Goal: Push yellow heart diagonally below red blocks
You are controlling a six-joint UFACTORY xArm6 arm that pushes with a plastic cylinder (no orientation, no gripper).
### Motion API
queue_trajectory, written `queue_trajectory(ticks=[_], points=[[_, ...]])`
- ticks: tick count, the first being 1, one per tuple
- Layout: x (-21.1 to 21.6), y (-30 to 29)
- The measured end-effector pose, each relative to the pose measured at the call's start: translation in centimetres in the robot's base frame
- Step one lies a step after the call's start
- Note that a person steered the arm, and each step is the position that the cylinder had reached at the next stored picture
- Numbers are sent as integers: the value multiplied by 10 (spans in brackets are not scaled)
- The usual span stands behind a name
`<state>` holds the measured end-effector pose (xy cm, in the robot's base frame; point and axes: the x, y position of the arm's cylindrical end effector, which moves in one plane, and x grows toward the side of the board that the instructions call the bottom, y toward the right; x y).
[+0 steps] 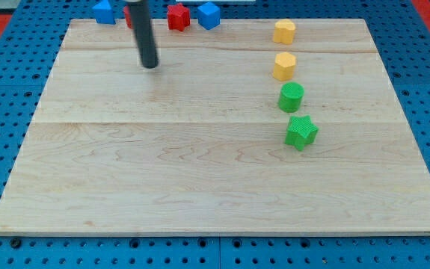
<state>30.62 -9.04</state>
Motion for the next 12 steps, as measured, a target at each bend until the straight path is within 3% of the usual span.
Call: queue_trajectory(ticks=[3, 5, 6, 7, 8, 10, 11, 12], points=[[-38, 135], [-41, 288], [-63, 288], [-84, 251], [-78, 201], [-74, 46], [-69, 12], [-52, 73]])
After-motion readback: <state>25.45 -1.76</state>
